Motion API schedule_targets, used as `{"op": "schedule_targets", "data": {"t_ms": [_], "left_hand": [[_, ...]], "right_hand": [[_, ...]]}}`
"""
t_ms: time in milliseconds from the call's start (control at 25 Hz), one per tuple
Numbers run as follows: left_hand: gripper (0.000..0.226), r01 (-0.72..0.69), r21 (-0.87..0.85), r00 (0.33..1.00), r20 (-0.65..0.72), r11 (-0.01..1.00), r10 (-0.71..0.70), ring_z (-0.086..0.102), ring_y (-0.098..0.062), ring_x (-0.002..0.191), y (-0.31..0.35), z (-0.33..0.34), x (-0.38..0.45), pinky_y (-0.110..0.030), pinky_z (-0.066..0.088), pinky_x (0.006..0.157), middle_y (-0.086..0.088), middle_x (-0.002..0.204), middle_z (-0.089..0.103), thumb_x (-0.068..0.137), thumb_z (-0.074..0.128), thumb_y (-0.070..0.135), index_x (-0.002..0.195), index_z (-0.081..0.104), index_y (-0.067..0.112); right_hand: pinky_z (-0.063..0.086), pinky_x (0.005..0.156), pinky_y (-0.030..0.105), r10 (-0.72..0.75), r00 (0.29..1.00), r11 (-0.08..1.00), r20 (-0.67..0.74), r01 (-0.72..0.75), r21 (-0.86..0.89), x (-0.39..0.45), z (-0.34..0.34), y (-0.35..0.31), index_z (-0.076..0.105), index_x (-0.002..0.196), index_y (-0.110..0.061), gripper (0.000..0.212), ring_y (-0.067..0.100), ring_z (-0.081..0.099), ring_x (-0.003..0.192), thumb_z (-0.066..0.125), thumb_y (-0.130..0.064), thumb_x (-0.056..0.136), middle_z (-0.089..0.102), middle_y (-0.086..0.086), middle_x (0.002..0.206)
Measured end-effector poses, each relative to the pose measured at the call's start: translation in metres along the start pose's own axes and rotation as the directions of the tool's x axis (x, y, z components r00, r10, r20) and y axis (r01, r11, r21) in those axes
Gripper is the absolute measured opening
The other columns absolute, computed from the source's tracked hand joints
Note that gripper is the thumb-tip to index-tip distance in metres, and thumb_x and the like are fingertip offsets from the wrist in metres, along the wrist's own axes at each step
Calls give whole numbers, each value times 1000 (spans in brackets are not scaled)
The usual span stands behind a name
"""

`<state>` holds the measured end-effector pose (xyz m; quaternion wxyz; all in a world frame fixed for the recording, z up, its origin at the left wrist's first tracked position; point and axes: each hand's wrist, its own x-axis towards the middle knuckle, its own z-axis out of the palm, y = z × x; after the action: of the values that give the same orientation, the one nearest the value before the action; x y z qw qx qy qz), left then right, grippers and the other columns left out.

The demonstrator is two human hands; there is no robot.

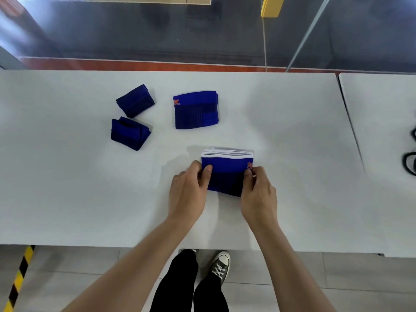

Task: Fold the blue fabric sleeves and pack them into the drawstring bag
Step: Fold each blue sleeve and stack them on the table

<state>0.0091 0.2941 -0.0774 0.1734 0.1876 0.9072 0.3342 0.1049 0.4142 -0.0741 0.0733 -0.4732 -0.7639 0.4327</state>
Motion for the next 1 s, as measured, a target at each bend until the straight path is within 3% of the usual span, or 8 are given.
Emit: {"op": "schedule_targets", "data": {"t_ms": [160,320,440,560,680,760,880,1000], "left_hand": [[39,7,117,1000,-30,993,-3,56,-28,63,4,8,13,-38,43,59,1,63,58,101,44,49,77,44,18],[28,26,147,994,-105,989,-11,62,-25,72,7,12,16,-39,49,65,2,77,65,99,52,45,88,48,19],[25,-259,281,926,-200,924,320,59,-26,105,7,19,8,-40,49,88,-5,121,62,100,56,33,117,59,15],[37,-469,487,843,-4,737,538,43,-32,138,-5,30,7,-45,38,109,-6,151,48,105,47,31,138,57,18],[45,-414,495,898,87,764,430,19,-33,152,-15,36,6,-47,29,118,-2,163,31,108,36,34,151,41,24],[48,-409,465,909,127,785,398,8,-31,155,-15,40,5,-49,23,122,-1,166,21,107,33,34,155,32,26],[52,-404,468,914,177,786,364,-1,-28,155,-14,38,9,-50,16,124,2,169,6,107,29,36,158,18,30],[54,-406,525,913,204,748,352,1,-30,155,-15,34,11,-51,12,124,3,169,0,108,20,40,159,7,31]], "right_hand": [[37,65,35,126,991,992,-47,-125,24,7,2,2,59,94,-15,31,14,54,70,42,-39,105,60,-9,74],[39,68,34,165,982,986,-89,-167,-18,13,8,2,62,92,-15,33,22,56,74,47,-42,102,57,-10,71],[40,68,36,181,978,978,-108,-190,-88,16,12,0,59,89,-16,31,28,58,76,47,-42,101,61,-2,73],[46,69,39,170,975,976,-141,-187,-115,17,15,-2,56,92,-16,28,32,62,79,47,-41,101,62,0,76],[43,72,40,37,972,983,-232,-77,-167,14,18,-3,46,100,-17,17,31,61,82,53,-33,100,59,0,87],[43,87,42,-195,942,932,-271,92,-352,10,20,4,51,115,-17,22,28,57,100,59,-22,95,59,5,111],[23,120,44,-434,898,778,-67,336,-531,3,24,23,51,143,-21,44,19,40,141,52,-18,99,48,1,150],[11,126,49,-438,898,746,37,386,-543,2,19,37,39,154,-23,51,13,24,152,43,-25,103,35,-4,162]]}}
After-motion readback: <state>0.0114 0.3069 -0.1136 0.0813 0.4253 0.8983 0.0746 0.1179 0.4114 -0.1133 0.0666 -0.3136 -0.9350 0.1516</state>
